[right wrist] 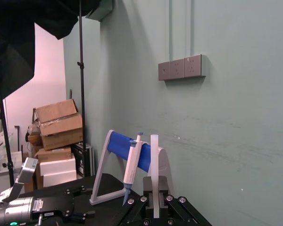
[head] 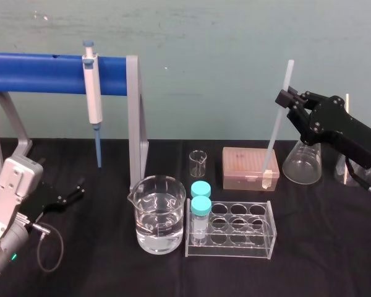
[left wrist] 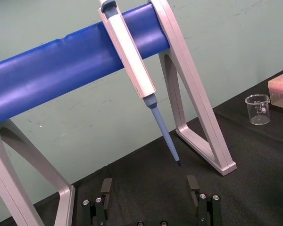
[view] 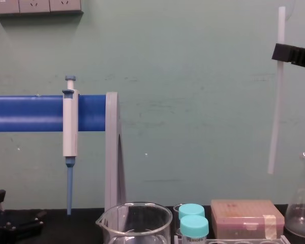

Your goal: Pick up the stirring rod with one hand, then place it down.

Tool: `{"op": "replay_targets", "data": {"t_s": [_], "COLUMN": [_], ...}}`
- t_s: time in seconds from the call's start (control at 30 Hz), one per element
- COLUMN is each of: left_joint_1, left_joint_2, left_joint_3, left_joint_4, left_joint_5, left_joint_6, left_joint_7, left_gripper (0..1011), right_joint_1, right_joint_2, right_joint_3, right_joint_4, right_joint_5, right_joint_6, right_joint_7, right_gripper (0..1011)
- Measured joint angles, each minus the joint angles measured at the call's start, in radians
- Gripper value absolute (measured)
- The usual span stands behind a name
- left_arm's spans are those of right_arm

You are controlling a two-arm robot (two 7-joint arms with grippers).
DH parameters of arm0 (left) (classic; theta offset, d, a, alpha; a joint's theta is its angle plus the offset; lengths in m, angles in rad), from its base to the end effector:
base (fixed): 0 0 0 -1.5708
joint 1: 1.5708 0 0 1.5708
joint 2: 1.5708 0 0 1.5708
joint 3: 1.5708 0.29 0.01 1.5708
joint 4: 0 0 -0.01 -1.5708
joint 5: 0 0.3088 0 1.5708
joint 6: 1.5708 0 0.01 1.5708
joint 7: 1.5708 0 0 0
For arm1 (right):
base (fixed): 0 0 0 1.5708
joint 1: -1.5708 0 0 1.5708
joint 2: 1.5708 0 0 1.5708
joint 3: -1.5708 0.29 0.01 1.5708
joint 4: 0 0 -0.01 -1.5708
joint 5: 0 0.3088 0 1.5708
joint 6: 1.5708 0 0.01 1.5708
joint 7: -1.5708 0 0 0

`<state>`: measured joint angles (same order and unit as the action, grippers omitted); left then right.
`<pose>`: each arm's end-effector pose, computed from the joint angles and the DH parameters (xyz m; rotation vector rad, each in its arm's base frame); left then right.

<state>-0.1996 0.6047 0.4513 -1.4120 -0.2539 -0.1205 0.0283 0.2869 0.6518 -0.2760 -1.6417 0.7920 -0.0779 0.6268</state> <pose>0.3581 0.0827 -0.3022 0.3044 -0.2851 1.2481 0.3810 -0.0972 -0.1734 0.2178 -0.1542 -0.6701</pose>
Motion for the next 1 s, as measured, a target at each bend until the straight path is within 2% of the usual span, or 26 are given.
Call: {"op": "replay_targets", "data": {"t_s": [0.3,0.7,1.0], "left_joint_1": [0.000,0.000,0.000], "left_joint_2": [0.000,0.000,0.000], "left_joint_3": [0.000,0.000,0.000], "left_joint_4": [0.000,0.000,0.000], "left_joint_5": [0.000,0.000,0.000], "left_joint_6": [0.000,0.000,0.000], "left_joint_7": [0.000,0.000,0.000], "left_gripper": [1000,1000,1000], "right_joint_1": [-0.005,-0.053,-0.069], "right_joint_2": [0.001,0.015,0.005], "right_joint_3": [-0.003,-0.025,-0.038], "right_joint_4": [-0.001,0.041,0.098], "right_joint_5": [-0.006,-0.017,-0.034], "right_joint_6": [0.000,-0.003,-0.060], "right_joint_7": [-0.001,0.031,0.075], "right_gripper": [61,61,61]}}
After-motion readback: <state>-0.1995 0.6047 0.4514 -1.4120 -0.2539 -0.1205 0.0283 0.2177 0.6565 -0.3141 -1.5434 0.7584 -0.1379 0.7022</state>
